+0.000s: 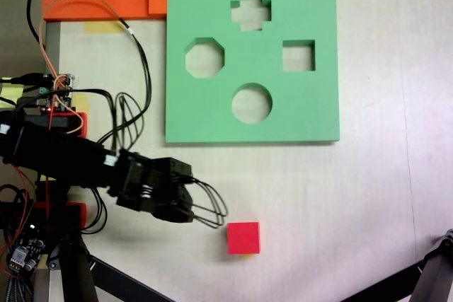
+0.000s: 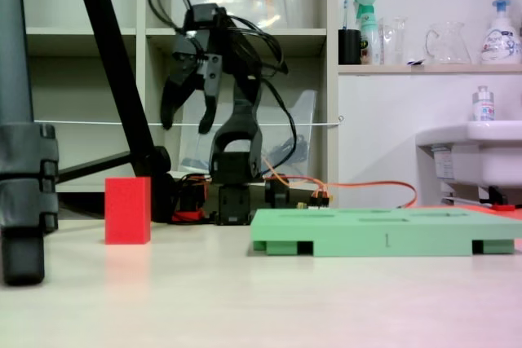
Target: Put the square block into the corresponding hole
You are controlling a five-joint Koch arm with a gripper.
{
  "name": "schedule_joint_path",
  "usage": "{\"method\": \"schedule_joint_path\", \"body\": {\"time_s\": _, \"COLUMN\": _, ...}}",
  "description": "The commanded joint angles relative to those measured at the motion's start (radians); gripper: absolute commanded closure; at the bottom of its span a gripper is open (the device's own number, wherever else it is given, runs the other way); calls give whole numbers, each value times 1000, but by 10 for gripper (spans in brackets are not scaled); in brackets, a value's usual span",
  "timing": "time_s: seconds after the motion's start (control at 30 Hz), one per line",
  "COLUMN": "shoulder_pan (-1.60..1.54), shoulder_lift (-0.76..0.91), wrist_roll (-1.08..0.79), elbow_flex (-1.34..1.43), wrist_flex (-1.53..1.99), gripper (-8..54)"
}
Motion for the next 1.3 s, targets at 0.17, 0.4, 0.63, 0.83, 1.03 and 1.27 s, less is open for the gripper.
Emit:
{"method": "schedule_joint_path", "body": {"time_s": 0.17, "shoulder_pan": 51, "shoulder_lift": -362, "wrist_roll": -43, "elbow_flex": -368, "wrist_flex": 137, "gripper": 54}}
{"method": "schedule_joint_path", "body": {"time_s": 0.4, "shoulder_pan": 80, "shoulder_lift": -512, "wrist_roll": -48, "elbow_flex": -477, "wrist_flex": 141, "gripper": -66}}
{"method": "schedule_joint_path", "body": {"time_s": 0.63, "shoulder_pan": 123, "shoulder_lift": -641, "wrist_roll": -75, "elbow_flex": -512, "wrist_flex": 124, "gripper": -65}}
{"method": "schedule_joint_path", "body": {"time_s": 0.83, "shoulder_pan": 138, "shoulder_lift": -741, "wrist_roll": -75, "elbow_flex": -520, "wrist_flex": 78, "gripper": -65}}
{"method": "schedule_joint_path", "body": {"time_s": 1.03, "shoulder_pan": 127, "shoulder_lift": -775, "wrist_roll": -72, "elbow_flex": -520, "wrist_flex": 55, "gripper": 1}}
{"method": "schedule_joint_path", "body": {"time_s": 1.27, "shoulder_pan": 114, "shoulder_lift": -775, "wrist_roll": -74, "elbow_flex": -520, "wrist_flex": 43, "gripper": 83}}
